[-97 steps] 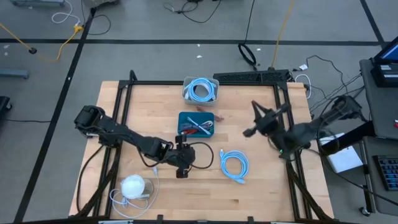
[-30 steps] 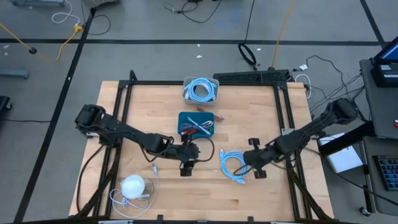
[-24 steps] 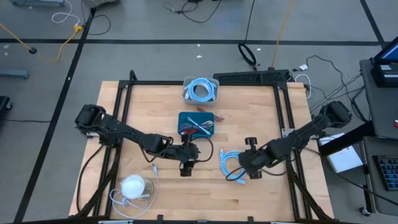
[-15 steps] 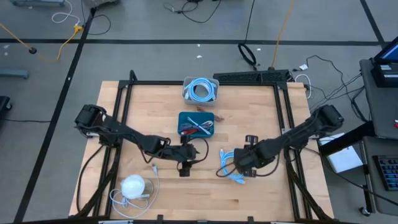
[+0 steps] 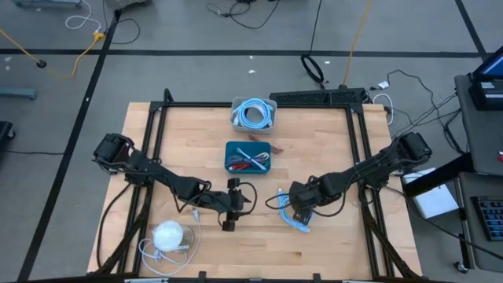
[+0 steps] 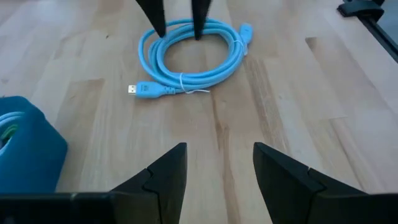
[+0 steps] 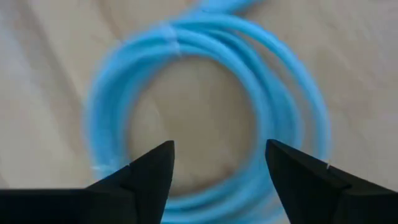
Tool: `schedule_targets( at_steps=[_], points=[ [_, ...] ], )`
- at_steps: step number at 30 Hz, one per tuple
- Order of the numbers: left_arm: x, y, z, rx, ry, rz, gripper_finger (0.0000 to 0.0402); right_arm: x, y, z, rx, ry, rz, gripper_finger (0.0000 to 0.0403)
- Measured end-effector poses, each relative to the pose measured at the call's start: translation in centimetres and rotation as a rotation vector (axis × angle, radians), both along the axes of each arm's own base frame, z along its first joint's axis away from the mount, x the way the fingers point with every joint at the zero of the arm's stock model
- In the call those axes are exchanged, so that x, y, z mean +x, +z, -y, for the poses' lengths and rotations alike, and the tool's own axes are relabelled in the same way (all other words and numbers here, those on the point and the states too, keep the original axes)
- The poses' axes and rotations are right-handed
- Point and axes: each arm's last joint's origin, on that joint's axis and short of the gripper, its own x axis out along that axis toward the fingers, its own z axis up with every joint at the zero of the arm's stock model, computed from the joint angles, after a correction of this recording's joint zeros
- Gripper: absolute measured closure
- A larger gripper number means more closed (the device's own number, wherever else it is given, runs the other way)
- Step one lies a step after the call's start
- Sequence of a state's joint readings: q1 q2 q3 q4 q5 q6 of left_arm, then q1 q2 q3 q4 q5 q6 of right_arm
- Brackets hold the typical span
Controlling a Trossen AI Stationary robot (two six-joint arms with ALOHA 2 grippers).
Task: Pick & Place USB Port
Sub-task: Put the blue HDMI cable into the gray bin
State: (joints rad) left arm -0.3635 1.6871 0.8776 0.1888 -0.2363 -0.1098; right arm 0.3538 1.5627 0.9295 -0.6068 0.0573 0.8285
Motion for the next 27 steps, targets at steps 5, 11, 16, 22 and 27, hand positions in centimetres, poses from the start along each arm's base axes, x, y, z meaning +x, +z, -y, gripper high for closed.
schedule_targets(
  at_steps=[5,11,16,22,27],
  points=[
    [-0.1,0.0,0.3,0.019,0.005,0.006,0.0215,0.2,0.0,-0.1,0.013,0.004,0.018,0.0152],
    [-0.1,0.0,0.3,0.025,0.002,0.006,0.0215,-0.7,-0.2,0.3,-0.032,0.018,-0.076,0.0158],
    [-0.1,0.0,0.3,0.026,0.002,0.006,0.0215,-1.4,-0.7,0.7,-0.102,0.01,-0.121,0.0157],
    [-0.2,0.0,0.3,0.033,-0.002,0.003,0.0215,-1.8,-1.7,0.8,-0.088,-0.001,-0.103,0.0156],
    [-0.2,0.0,0.3,0.034,-0.003,0.002,0.0215,-1.8,-1.6,0.8,-0.087,-0.006,-0.102,0.0156]
  ],
)
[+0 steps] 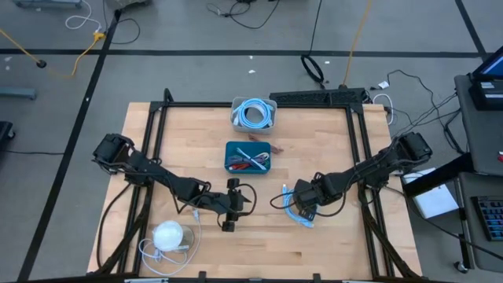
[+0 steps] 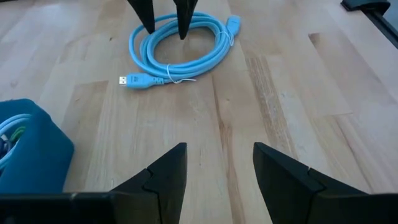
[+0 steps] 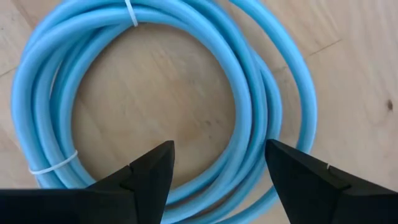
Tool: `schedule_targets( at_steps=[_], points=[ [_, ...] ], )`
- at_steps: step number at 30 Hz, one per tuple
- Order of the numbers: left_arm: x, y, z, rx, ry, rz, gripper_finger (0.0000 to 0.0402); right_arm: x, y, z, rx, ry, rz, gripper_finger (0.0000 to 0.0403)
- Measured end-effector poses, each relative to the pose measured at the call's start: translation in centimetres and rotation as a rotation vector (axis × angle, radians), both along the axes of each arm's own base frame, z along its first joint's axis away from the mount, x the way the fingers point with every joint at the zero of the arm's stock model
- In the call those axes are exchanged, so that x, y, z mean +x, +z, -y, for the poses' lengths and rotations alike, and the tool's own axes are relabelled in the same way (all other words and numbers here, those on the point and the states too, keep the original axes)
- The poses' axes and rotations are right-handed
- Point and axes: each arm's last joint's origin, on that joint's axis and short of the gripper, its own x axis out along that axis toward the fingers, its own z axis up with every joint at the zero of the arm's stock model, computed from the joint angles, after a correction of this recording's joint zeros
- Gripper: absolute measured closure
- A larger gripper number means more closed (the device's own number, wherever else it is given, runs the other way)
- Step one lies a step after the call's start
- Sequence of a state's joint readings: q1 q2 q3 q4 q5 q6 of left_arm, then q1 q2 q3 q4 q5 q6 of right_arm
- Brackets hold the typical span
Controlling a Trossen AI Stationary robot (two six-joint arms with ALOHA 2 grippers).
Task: Pick & Place USB Port
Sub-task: Put the blue HDMI cable into the gray bin
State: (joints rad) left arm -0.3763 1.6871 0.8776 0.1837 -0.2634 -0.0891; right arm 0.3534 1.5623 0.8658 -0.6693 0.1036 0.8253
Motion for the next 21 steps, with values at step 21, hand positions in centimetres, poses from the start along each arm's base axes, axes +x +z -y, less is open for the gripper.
schedule_targets(
  at_steps=[21],
  points=[
    [-0.1,-0.2,-0.1,0.013,-0.002,-0.025,0.0215,1.7,3.2,-0.7,0.063,0.019,0.03,0.0156]
  ],
)
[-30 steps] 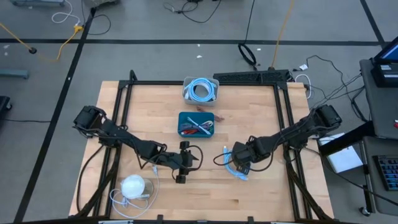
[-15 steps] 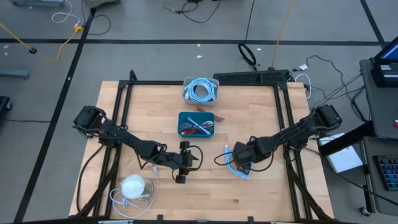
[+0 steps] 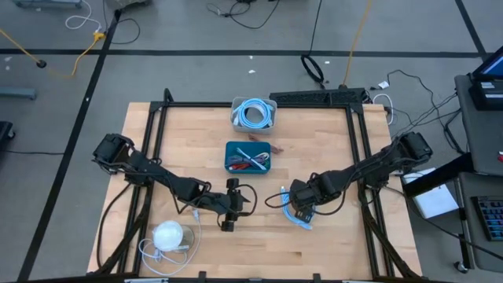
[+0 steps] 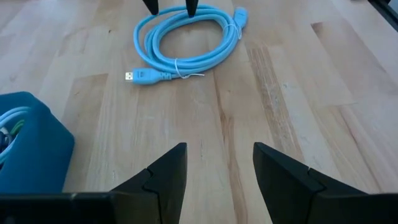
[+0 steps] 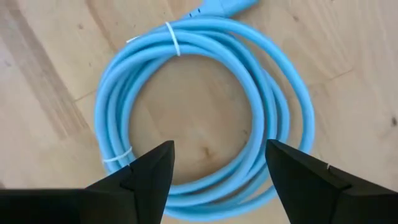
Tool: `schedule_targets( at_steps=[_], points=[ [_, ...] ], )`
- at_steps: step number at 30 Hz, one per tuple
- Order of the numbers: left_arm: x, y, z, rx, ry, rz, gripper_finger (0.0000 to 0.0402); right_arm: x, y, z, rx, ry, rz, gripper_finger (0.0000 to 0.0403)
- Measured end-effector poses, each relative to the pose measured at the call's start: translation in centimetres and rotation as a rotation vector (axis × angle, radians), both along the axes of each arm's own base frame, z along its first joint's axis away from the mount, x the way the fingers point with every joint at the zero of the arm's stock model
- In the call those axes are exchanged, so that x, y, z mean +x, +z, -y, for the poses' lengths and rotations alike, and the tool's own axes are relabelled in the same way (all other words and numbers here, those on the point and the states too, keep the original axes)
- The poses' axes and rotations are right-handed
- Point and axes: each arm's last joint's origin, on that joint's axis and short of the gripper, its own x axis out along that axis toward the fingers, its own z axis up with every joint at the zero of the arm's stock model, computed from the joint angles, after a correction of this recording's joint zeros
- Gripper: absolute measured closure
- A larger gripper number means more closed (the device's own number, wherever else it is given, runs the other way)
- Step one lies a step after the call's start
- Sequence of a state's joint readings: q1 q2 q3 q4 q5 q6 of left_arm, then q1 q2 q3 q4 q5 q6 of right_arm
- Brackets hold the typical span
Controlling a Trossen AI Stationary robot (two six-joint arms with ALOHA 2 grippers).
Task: Pick & Place USB Port
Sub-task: Put the blue HDMI cable into the gray bin
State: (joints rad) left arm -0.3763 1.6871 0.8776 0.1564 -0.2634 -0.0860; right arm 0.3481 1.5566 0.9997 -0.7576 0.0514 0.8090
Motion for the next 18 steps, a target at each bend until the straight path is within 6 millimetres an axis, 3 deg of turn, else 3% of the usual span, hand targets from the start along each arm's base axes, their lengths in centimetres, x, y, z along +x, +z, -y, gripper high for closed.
schedule_targets(
  at_steps=[9,18],
  points=[
    [0.0,0.0,0.0,0.0,0.0,0.001,0.0215,-0.9,0.3,1.0,-0.129,0.011,-0.105,0.0156],
    [0.0,0.0,0.0,0.0,0.0,0.001,0.0215,-0.7,-1.7,2.3,-0.129,-0.012,-0.033,0.0156]
  ],
)
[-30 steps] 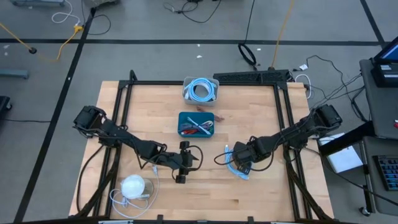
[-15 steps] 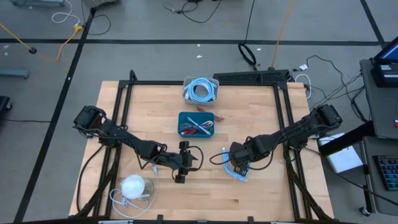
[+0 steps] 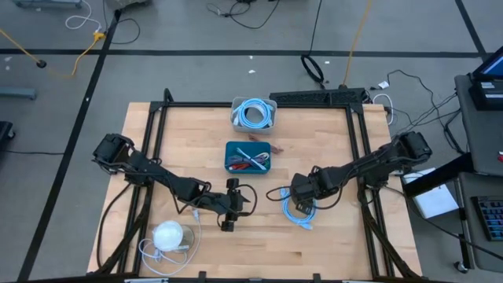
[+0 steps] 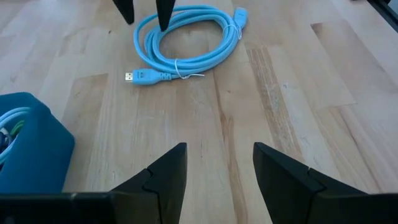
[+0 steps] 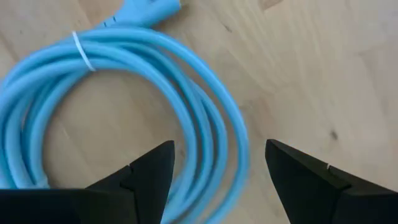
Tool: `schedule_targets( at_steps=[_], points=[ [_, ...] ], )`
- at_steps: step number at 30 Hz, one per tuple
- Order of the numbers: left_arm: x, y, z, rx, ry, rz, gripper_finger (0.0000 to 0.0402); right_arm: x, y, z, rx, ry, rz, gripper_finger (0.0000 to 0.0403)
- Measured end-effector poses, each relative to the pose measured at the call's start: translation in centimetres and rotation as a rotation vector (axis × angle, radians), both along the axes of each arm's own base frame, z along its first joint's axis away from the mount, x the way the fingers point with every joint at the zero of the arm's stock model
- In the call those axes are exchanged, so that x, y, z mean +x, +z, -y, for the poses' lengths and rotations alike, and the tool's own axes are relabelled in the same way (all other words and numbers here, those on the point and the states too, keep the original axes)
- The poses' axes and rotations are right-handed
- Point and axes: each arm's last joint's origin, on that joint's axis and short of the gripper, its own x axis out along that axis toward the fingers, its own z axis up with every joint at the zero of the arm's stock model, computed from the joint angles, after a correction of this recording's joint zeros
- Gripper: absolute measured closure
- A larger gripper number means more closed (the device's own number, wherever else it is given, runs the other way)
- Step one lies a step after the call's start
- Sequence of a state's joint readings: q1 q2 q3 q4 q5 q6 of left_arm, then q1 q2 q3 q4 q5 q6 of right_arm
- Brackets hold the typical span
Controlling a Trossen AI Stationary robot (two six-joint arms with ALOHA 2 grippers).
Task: Pick & Place USB Port
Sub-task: Put the blue HDMI cable into the gray bin
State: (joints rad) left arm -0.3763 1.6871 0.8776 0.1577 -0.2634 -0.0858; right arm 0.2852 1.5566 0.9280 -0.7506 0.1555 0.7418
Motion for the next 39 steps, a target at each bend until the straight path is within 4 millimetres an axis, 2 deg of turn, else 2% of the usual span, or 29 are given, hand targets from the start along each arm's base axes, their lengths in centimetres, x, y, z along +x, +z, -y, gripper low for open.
schedule_targets(
  at_steps=[9,17,23,31,39],
  points=[
    [0.0,0.0,0.0,0.004,-0.002,0.0,0.0215,-1.3,-2.9,0.8,0.118,-0.033,0.01,0.0156],
    [0.0,0.0,0.0,0.004,-0.003,0.002,0.0215,-1.4,-3.1,0.7,0.112,-0.062,0.022,0.0166],
    [0.0,0.0,0.0,0.003,-0.002,0.003,0.0215,-1.3,-3.1,0.7,0.105,-0.098,0.038,0.0233],
    [0.0,0.0,0.0,0.001,-0.001,0.004,0.0215,-1.0,-3.1,0.6,0.112,-0.096,0.062,0.0377],
    [0.0,0.0,0.0,0.003,-0.001,0.001,0.0215,-1.0,-2.8,0.7,0.071,-0.096,0.092,0.0377]
  ],
)
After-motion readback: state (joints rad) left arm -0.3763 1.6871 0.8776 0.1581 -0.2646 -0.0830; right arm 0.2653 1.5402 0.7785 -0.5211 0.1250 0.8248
